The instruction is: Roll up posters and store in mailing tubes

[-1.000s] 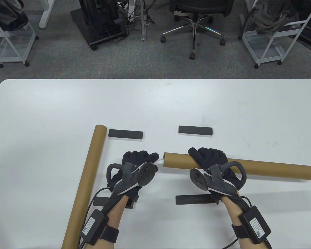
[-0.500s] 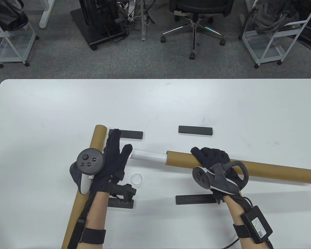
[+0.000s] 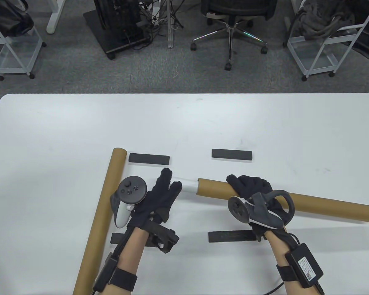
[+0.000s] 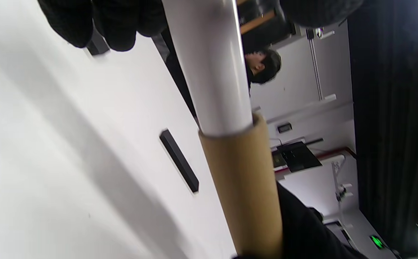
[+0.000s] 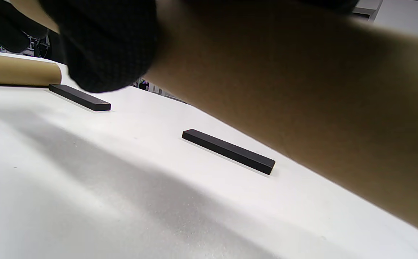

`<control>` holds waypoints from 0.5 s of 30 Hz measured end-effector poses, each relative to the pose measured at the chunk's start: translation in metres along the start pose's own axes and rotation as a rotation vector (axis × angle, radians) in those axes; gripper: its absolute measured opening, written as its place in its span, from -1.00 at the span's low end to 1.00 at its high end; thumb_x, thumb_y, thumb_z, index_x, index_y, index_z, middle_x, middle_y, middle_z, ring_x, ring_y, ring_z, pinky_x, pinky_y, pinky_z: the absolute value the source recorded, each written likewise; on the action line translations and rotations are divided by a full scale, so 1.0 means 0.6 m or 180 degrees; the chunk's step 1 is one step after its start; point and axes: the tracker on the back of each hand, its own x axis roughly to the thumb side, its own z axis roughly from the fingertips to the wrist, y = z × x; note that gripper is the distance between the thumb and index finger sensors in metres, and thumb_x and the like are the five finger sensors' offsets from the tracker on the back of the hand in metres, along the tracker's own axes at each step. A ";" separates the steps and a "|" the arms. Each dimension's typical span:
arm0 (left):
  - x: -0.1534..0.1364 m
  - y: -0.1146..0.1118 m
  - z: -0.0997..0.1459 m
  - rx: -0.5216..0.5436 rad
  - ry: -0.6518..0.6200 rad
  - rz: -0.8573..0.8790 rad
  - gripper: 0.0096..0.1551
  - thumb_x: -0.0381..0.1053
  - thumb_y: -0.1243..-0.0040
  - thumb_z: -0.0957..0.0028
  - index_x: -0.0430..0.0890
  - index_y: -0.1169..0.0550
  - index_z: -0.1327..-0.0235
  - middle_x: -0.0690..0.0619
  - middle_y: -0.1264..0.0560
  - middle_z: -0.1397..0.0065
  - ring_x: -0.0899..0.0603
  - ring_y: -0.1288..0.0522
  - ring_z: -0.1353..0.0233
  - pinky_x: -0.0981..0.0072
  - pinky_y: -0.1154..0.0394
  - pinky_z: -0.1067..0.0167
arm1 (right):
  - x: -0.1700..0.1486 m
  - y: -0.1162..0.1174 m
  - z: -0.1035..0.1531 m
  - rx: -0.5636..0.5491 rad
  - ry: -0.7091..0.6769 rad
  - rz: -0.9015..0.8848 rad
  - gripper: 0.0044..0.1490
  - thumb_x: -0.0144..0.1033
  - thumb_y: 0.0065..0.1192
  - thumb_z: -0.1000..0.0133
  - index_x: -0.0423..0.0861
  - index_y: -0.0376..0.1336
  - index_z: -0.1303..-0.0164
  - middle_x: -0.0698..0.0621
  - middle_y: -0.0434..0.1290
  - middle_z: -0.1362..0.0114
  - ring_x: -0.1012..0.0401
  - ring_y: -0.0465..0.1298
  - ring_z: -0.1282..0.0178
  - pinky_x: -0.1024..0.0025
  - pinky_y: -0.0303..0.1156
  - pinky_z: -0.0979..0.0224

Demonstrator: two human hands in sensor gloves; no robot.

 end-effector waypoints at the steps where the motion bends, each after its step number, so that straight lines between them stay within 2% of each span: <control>1: 0.002 -0.009 -0.002 -0.0101 -0.0022 0.0030 0.15 0.37 0.20 -0.16 -0.31 0.10 -0.79 -0.42 0.06 -0.84 -0.55 -0.08 -0.75 -0.43 -0.14 -0.60 | 0.001 0.000 0.000 0.0002 -0.0002 0.0001 0.05 -0.11 0.36 0.03 -0.05 -0.05 -0.63 -0.14 0.31 -0.60 -0.18 0.44 -0.49 -0.25 0.35 -0.50; 4: 0.010 -0.031 -0.007 -0.0399 -0.0094 -0.0188 0.18 0.37 0.21 -0.16 -0.31 0.22 -0.77 -0.41 0.14 -0.84 -0.55 -0.06 -0.76 -0.46 -0.10 -0.60 | 0.006 -0.003 -0.001 -0.0020 -0.0005 -0.0031 0.05 -0.10 0.35 0.03 -0.05 -0.05 -0.63 -0.14 0.31 -0.60 -0.18 0.44 -0.49 -0.25 0.35 -0.49; 7: 0.019 -0.054 -0.008 -0.0413 -0.0178 -0.0619 0.20 0.38 0.23 -0.16 -0.33 0.27 -0.74 -0.42 0.14 -0.84 -0.54 -0.06 -0.76 -0.45 -0.11 -0.61 | 0.015 -0.011 0.000 -0.0046 -0.0015 -0.0065 0.05 -0.10 0.35 0.02 -0.06 -0.05 -0.64 -0.16 0.31 -0.59 -0.18 0.44 -0.48 -0.25 0.36 -0.49; 12: 0.027 -0.078 -0.007 -0.0550 -0.0232 -0.0718 0.21 0.38 0.23 -0.16 -0.33 0.30 -0.72 -0.42 0.17 -0.84 -0.53 -0.03 -0.77 -0.45 -0.09 -0.61 | 0.022 -0.014 -0.001 -0.0056 -0.0046 -0.0032 0.05 -0.10 0.35 0.02 -0.06 -0.05 -0.63 -0.16 0.31 -0.59 -0.19 0.44 -0.48 -0.26 0.35 -0.49; 15: 0.026 -0.077 -0.008 -0.0544 -0.0269 -0.0805 0.21 0.38 0.24 -0.16 -0.33 0.28 -0.72 -0.41 0.15 -0.84 -0.53 -0.05 -0.77 -0.45 -0.11 -0.61 | 0.020 -0.013 0.000 -0.0055 -0.0043 -0.0039 0.05 -0.10 0.35 0.02 -0.05 -0.05 -0.63 -0.16 0.31 -0.59 -0.19 0.44 -0.48 -0.26 0.35 -0.49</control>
